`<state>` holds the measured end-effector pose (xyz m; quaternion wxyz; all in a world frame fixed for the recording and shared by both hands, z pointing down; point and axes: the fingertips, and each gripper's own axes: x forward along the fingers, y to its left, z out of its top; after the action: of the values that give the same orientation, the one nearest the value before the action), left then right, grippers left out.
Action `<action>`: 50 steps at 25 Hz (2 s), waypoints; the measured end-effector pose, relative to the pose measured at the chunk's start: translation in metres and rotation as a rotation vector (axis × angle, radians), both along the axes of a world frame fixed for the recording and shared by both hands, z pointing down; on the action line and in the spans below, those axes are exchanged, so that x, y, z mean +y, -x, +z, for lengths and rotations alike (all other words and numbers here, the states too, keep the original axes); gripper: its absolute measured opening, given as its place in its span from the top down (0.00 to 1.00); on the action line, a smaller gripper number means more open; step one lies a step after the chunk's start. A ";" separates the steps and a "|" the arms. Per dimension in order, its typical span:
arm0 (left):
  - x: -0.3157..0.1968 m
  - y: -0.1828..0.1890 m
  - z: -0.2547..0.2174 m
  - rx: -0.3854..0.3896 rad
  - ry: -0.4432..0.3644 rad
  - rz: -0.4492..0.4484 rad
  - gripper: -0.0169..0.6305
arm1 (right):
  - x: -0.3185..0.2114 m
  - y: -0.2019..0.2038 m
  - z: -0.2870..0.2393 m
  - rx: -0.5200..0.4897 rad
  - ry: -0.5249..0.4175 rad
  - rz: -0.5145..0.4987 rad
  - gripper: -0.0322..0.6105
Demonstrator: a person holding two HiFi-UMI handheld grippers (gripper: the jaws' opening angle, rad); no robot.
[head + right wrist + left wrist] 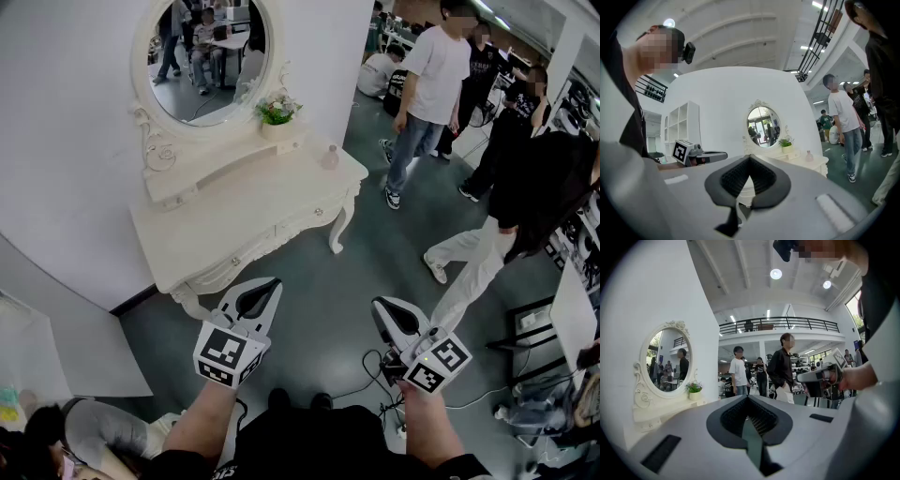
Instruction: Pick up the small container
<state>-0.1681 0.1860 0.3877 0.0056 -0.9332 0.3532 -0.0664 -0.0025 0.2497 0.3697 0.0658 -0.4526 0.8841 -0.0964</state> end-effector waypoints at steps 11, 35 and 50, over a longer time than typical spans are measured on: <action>0.047 -0.032 -0.015 0.033 0.024 0.010 0.97 | 0.063 -0.031 -0.003 -0.006 -0.021 -0.003 0.94; 0.098 -0.119 -0.022 0.063 0.020 0.001 0.97 | 0.116 -0.112 -0.008 0.018 -0.071 -0.036 0.93; 0.055 -0.137 -0.014 0.087 0.038 0.013 0.97 | 0.077 -0.131 0.004 0.020 -0.021 -0.016 0.93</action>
<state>-0.0312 0.2407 0.3737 -0.0272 -0.9374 0.3456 -0.0327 0.1286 0.3269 0.3736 0.0610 -0.4455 0.8893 -0.0833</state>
